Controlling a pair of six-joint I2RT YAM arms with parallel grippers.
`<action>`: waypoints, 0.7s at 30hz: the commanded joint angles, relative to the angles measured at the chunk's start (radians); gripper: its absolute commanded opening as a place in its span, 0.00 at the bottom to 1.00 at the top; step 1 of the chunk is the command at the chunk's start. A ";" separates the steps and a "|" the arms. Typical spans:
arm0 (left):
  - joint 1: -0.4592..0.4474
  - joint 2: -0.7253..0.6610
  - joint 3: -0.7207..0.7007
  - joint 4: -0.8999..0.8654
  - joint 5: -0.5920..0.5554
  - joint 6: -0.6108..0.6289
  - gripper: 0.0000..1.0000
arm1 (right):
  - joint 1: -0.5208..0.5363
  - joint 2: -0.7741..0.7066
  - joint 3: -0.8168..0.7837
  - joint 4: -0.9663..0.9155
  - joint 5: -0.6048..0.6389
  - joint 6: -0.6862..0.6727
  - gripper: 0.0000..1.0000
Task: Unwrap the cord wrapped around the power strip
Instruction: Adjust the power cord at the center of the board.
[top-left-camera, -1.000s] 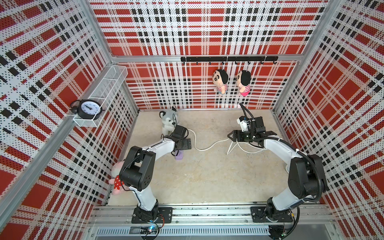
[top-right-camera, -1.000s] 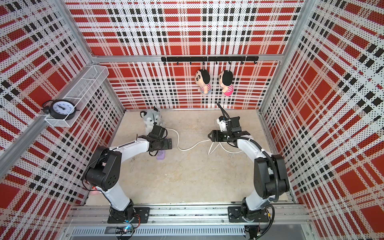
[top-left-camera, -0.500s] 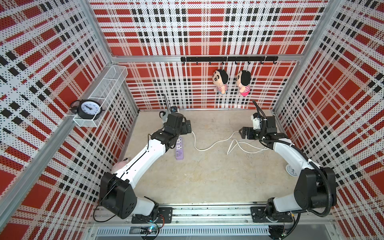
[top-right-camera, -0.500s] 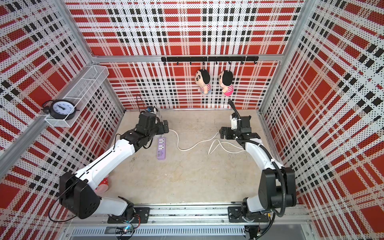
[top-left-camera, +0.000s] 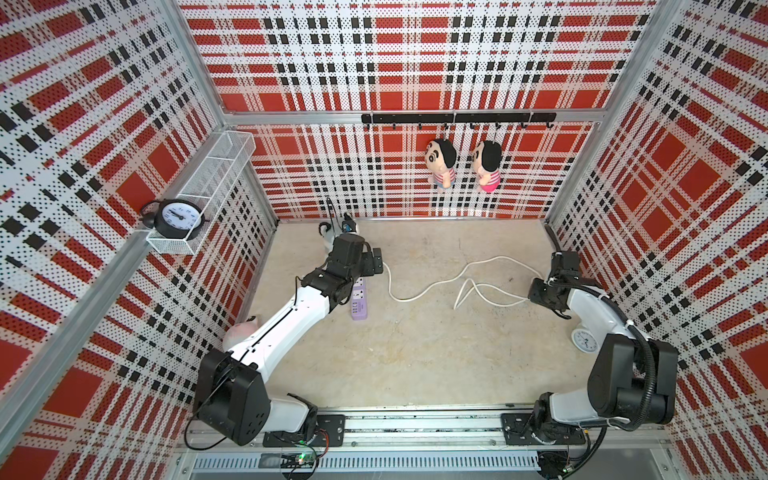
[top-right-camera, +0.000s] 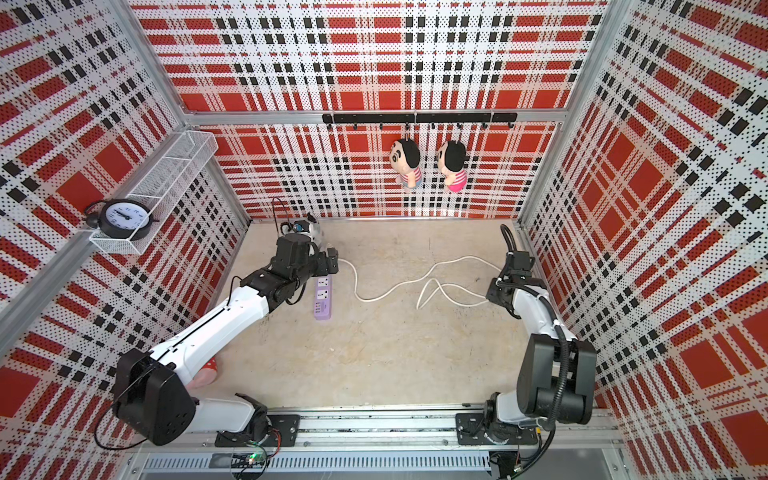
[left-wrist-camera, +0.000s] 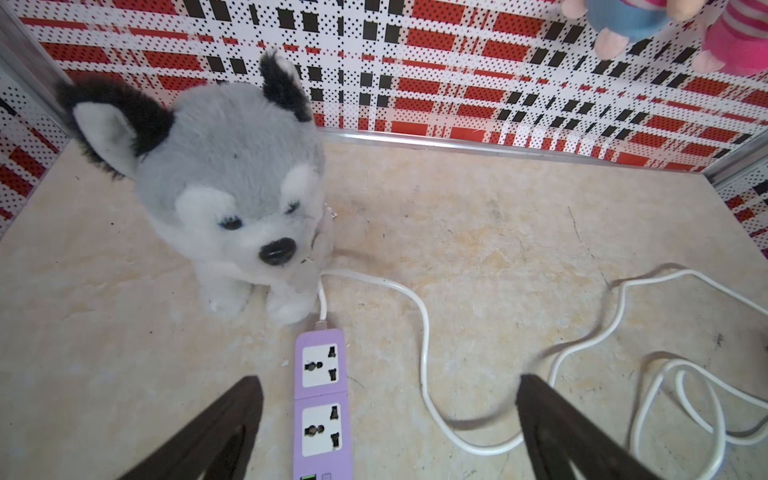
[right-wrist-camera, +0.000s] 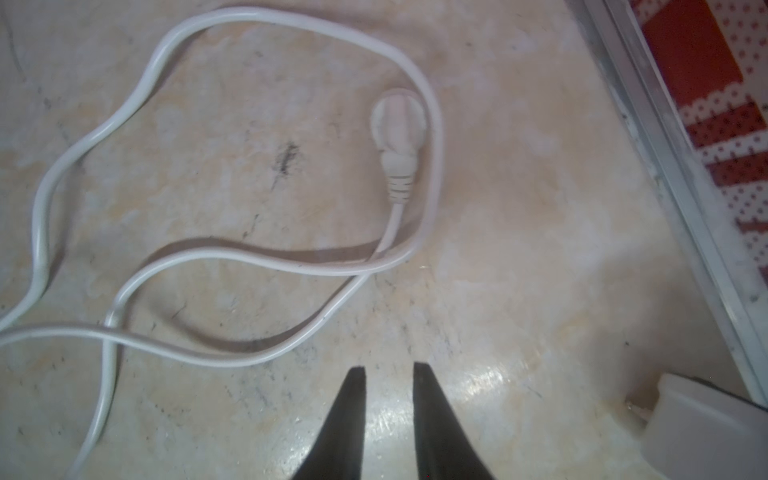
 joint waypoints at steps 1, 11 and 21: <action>0.002 0.004 -0.025 0.056 0.034 0.029 0.98 | -0.058 0.028 -0.029 0.063 0.012 0.034 0.23; 0.013 -0.007 -0.067 0.083 0.052 0.040 0.98 | -0.095 0.181 -0.024 0.247 -0.087 0.099 0.48; 0.011 -0.002 -0.090 0.111 0.070 0.023 0.98 | -0.087 0.254 0.013 0.282 -0.110 0.089 0.45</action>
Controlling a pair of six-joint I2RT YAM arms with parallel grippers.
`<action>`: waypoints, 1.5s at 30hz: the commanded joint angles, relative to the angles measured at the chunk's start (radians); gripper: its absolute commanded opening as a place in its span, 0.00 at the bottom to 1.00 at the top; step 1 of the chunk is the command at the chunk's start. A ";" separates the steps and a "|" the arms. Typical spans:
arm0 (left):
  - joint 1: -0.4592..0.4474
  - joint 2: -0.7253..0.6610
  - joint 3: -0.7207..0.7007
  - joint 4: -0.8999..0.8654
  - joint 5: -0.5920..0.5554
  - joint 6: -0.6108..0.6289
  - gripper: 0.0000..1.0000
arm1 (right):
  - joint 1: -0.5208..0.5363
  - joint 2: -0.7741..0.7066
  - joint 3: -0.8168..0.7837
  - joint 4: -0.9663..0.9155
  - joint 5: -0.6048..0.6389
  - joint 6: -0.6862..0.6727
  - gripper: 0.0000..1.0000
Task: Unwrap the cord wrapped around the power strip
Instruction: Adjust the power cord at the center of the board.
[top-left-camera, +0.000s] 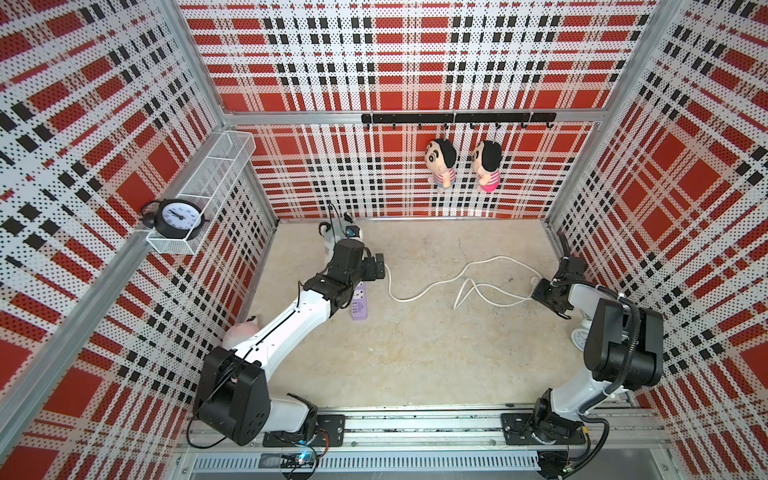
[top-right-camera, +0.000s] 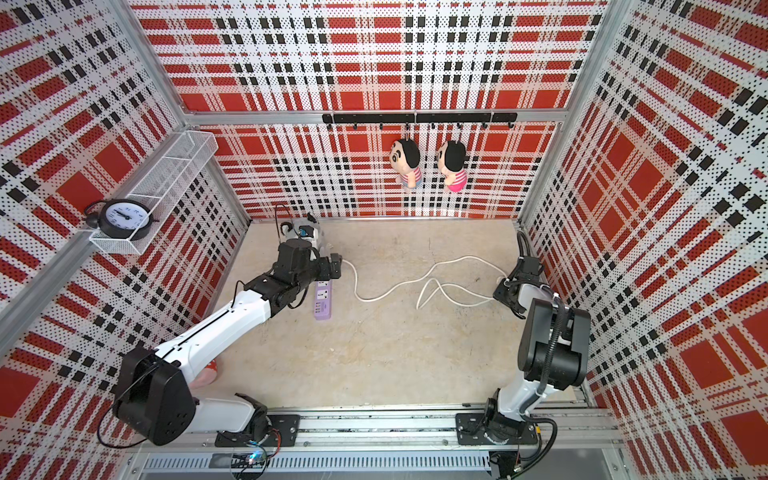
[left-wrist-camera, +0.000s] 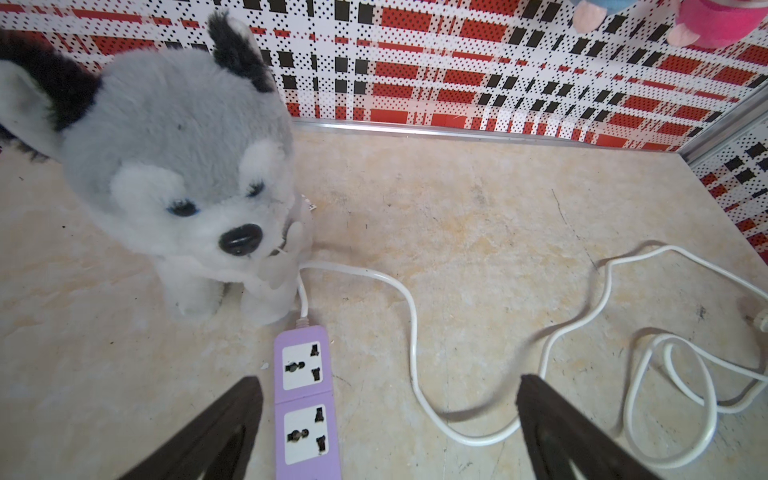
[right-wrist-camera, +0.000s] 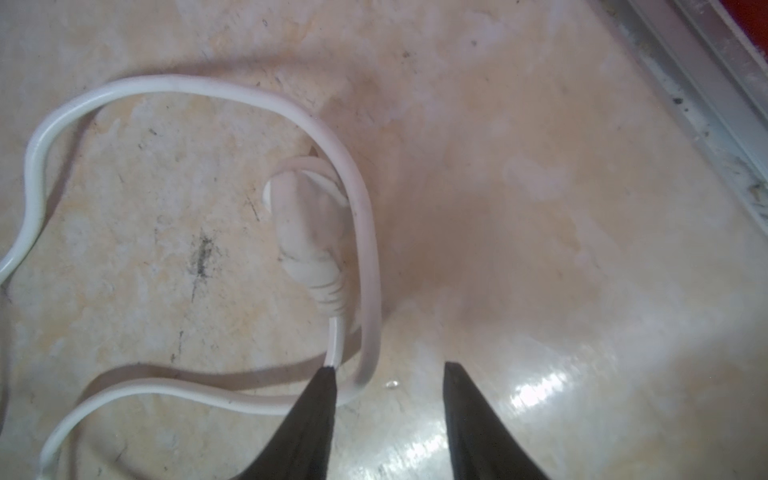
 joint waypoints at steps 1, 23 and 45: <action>0.001 0.000 -0.014 0.033 0.012 0.000 0.98 | 0.003 0.039 0.028 0.033 -0.007 0.005 0.45; -0.001 0.011 -0.014 0.027 0.006 -0.008 0.98 | 0.025 -0.009 0.156 -0.080 0.050 -0.067 0.00; -0.002 -0.025 -0.056 0.017 -0.004 -0.007 0.98 | 0.104 0.348 0.527 -0.177 0.005 -0.107 0.08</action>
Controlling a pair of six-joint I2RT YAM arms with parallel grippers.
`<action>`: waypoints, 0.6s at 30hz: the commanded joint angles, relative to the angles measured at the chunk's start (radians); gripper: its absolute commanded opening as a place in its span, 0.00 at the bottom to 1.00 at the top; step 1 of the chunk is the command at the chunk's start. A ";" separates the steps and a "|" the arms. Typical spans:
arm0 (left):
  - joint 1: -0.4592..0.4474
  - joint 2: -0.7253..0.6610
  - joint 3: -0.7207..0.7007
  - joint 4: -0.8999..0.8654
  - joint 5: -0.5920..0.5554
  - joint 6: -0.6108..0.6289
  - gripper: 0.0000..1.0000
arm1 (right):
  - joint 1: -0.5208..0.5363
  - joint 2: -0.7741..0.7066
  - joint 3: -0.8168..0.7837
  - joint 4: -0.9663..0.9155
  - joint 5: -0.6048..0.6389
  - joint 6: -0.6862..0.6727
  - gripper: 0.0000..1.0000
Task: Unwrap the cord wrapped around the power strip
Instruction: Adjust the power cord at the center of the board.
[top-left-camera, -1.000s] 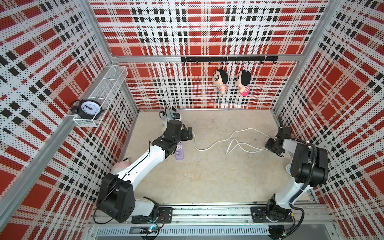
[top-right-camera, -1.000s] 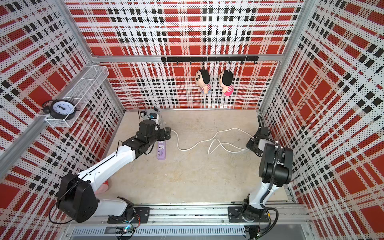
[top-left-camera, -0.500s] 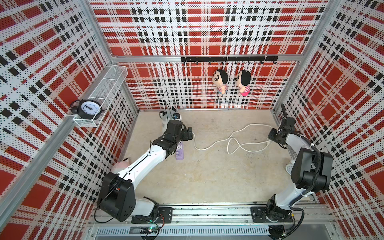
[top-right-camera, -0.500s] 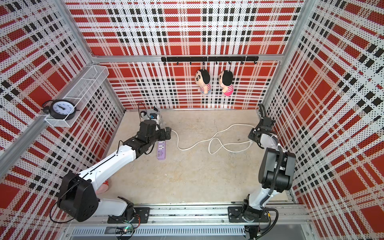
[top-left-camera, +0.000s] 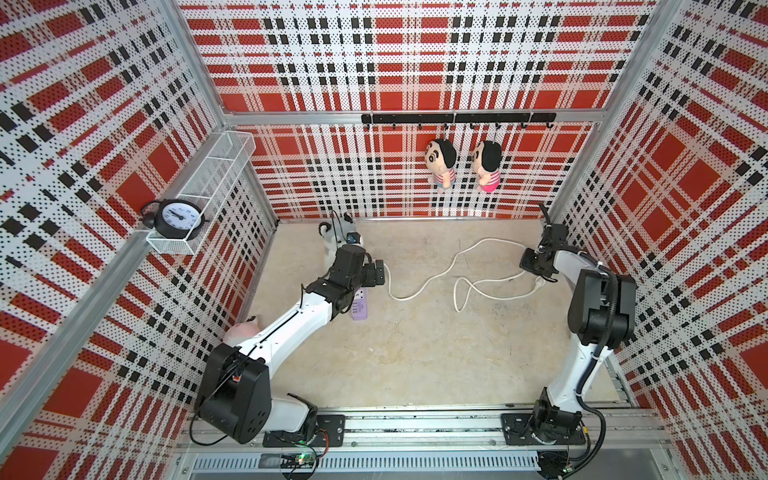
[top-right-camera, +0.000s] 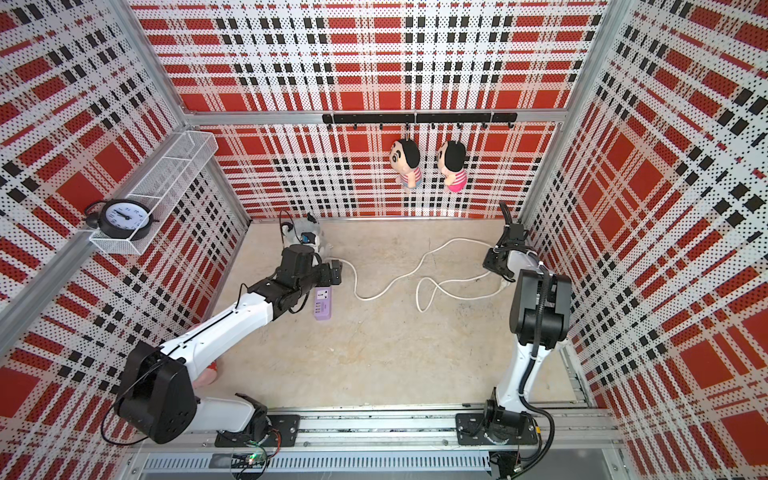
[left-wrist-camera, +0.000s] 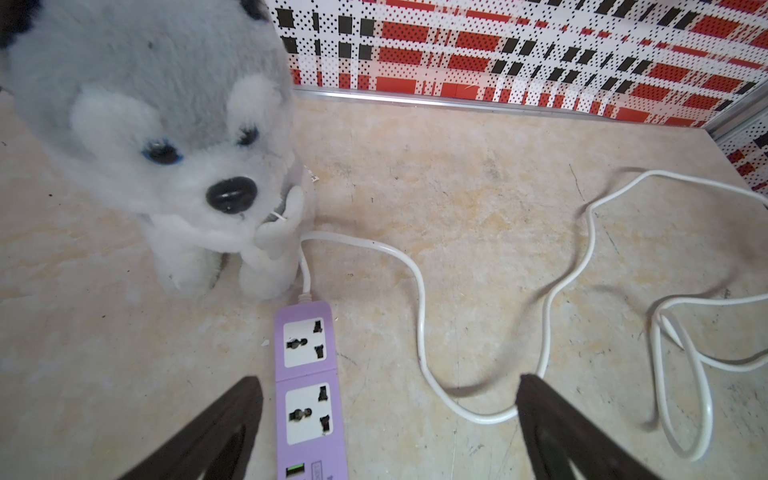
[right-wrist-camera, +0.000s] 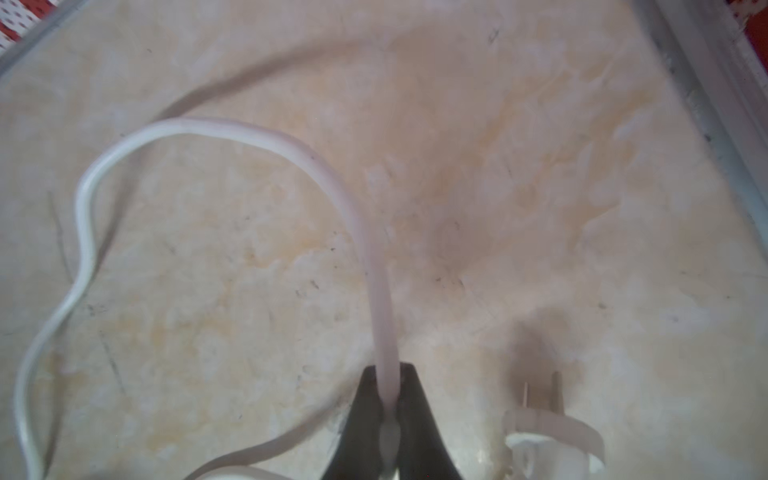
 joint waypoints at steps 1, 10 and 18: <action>0.000 -0.030 -0.008 0.005 -0.005 0.003 0.98 | -0.002 0.018 0.035 -0.044 0.026 -0.026 0.19; 0.007 -0.033 -0.027 0.017 -0.036 0.014 0.98 | -0.001 -0.062 -0.001 -0.063 0.067 -0.057 0.60; 0.057 -0.064 -0.056 0.072 -0.083 0.043 0.98 | -0.002 -0.217 -0.086 0.026 -0.009 -0.104 0.91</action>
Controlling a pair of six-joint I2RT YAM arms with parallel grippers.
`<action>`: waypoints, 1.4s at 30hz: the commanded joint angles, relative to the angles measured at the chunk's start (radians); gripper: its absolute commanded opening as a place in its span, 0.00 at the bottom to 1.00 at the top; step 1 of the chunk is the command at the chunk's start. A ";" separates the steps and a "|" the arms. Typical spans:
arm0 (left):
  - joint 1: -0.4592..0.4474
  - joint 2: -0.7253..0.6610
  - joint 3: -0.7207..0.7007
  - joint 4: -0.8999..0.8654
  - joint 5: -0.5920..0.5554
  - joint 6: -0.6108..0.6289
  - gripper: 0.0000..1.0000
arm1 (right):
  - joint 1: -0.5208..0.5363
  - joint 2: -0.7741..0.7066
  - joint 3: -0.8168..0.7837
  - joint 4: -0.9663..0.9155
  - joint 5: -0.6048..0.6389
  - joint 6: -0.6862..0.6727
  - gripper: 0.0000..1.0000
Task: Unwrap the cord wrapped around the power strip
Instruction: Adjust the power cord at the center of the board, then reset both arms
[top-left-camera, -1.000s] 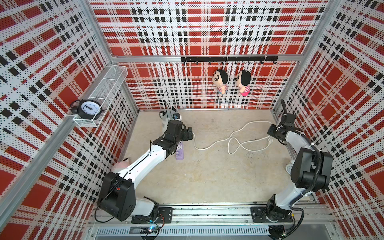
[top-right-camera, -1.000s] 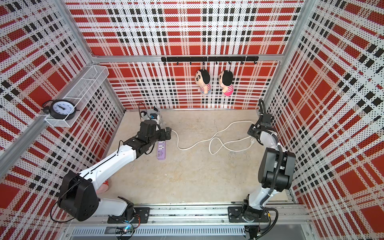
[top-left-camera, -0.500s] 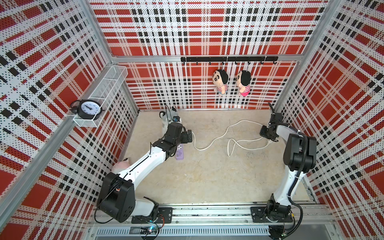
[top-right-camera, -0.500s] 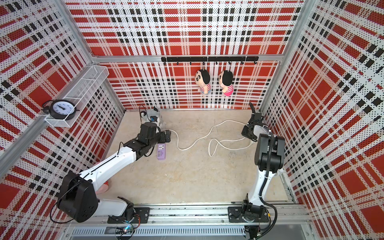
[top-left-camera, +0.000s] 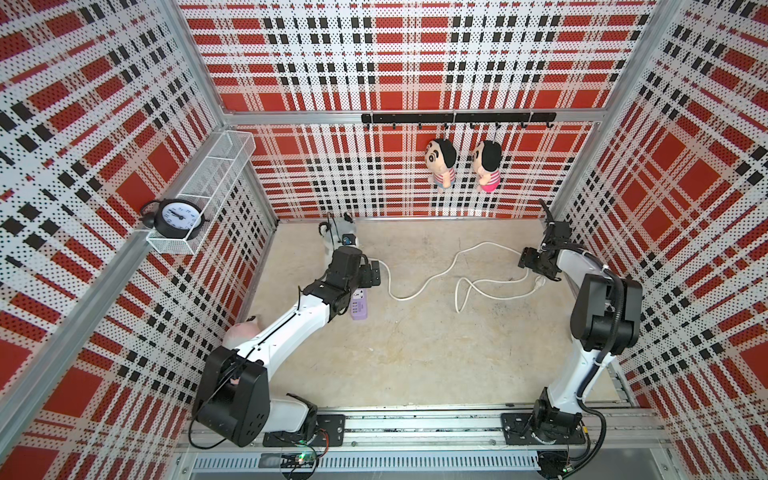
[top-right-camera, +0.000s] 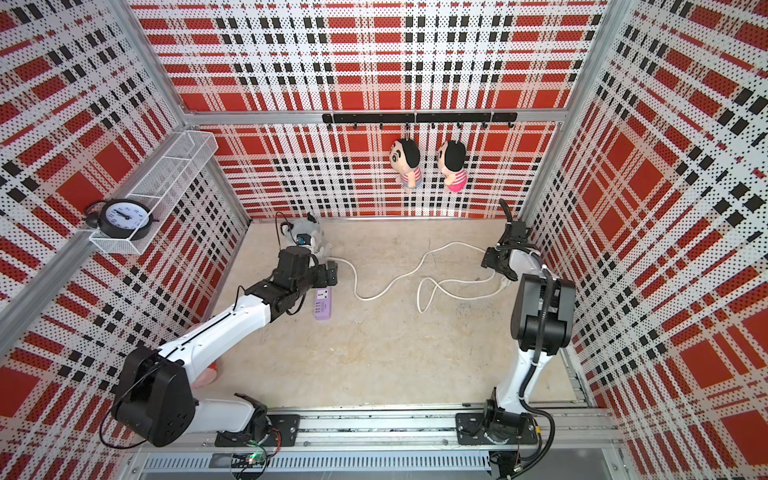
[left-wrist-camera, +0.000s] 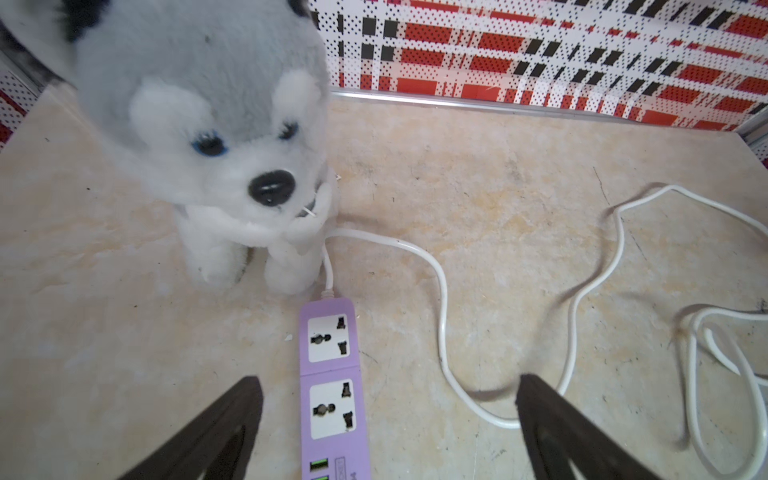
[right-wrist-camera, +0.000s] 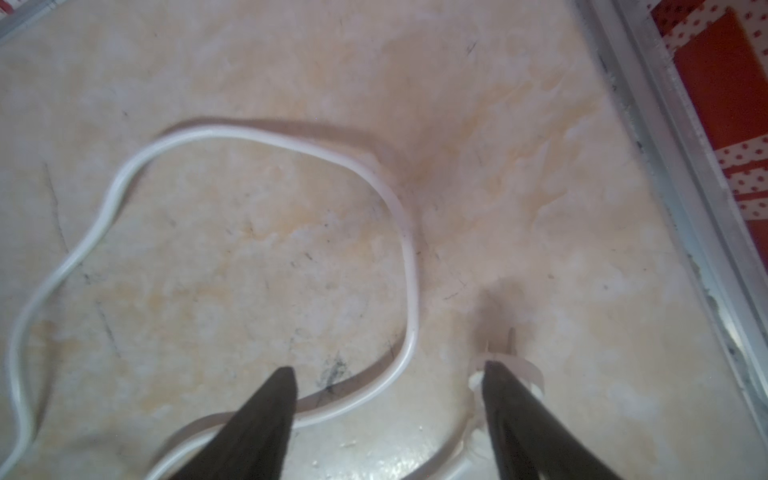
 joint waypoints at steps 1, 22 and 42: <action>0.033 -0.043 -0.027 0.064 -0.081 0.027 0.98 | -0.001 -0.121 -0.089 0.106 -0.066 -0.046 1.00; 0.357 -0.184 -0.670 0.882 -0.194 0.124 0.98 | 0.087 -0.409 -0.888 1.018 -0.090 -0.141 1.00; 0.349 0.168 -0.682 1.450 -0.202 0.208 0.98 | 0.174 -0.348 -1.018 1.453 -0.025 -0.198 1.00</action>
